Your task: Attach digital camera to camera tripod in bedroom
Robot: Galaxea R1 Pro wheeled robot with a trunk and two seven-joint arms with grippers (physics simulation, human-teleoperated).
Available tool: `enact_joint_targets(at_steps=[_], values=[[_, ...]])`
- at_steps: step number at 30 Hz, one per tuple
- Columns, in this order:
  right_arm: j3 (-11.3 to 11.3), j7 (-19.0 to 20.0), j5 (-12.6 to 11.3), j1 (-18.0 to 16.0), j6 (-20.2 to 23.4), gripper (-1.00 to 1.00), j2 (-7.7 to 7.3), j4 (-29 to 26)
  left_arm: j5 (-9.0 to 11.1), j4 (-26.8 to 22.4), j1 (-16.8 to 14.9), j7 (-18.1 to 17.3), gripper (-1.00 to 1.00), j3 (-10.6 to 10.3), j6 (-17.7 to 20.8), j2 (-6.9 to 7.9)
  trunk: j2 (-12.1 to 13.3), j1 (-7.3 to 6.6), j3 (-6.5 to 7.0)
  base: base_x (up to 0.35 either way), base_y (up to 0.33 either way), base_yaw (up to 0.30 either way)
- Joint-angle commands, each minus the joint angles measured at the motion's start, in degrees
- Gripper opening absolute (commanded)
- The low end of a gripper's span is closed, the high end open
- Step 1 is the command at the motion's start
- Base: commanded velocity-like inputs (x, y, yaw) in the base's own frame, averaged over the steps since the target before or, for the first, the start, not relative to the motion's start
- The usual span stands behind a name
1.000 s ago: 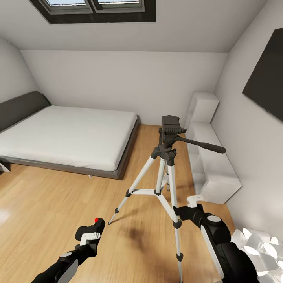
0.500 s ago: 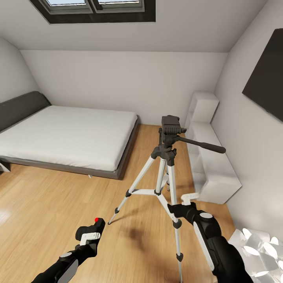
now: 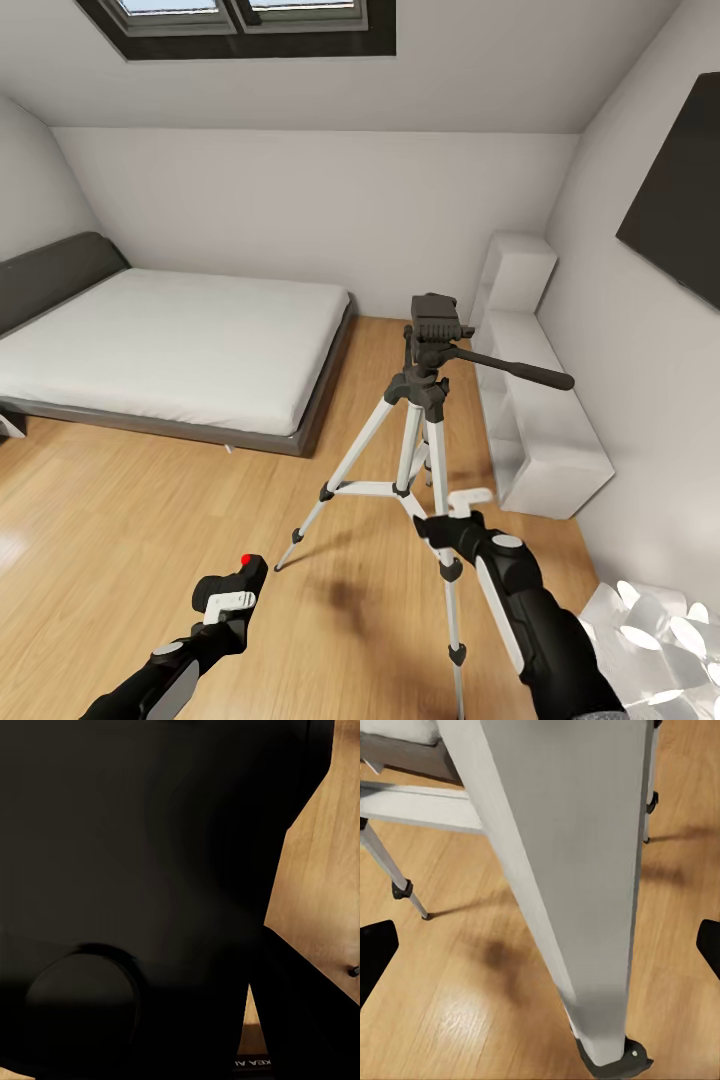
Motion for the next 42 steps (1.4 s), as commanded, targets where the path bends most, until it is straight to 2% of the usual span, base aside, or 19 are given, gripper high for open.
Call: enact_joint_targets(at_steps=[1,10,16,24,29,34,42], values=[[-0.05,0.33,0.38,-0.24,-0.02,1.0,0.07,0.3,0.4,-0.1,-0.04,-0.14,-1.0,-0.21,0.25,0.06,-0.11,0.03,-0.1,0.0,0.0,0.0],[-0.08,0.26,0.24,-2.41,-2.44,1.0,0.21,4.66,0.4,-0.1,-0.04,-0.13,-1.0,-0.19,0.25,0.06,-0.11,0.03,-0.1,0.0,0.0,0.0],[-0.13,0.09,0.22,-2.82,-5.16,1.0,0.22,6.47,0.4,-0.1,-0.04,-0.13,-1.0,-0.14,0.25,0.06,-0.11,0.03,-0.1,0.0,0.0,0.0],[-0.14,-0.78,0.21,-2.95,-6.49,1.0,0.15,7.67,0.4,-0.1,-0.04,-0.13,-1.0,-0.13,0.25,0.04,-0.11,0.03,-0.1,0.0,0.0,0.0],[-0.14,-1.43,0.16,-4.01,-8.57,1.0,0.2,10.47,0.4,-0.1,-0.04,-0.13,-1.0,-0.16,0.25,-0.01,-0.11,0.03,-0.1,0.0,0.0,0.0],[-0.14,-2.21,0.19,-6.08,-11.69,1.0,0.22,15.57,0.4,-0.1,-0.04,-0.13,-1.0,-0.14,0.25,0.03,-0.11,0.03,-0.1,0.0,0.0,0.0],[-0.16,-2.58,0.22,-7.01,-13.43,1.0,0.17,18.18,0.4,-0.1,-0.04,-0.14,-1.0,-0.15,0.25,-0.02,-0.11,0.03,-0.1,0.0,0.0,0.0]])
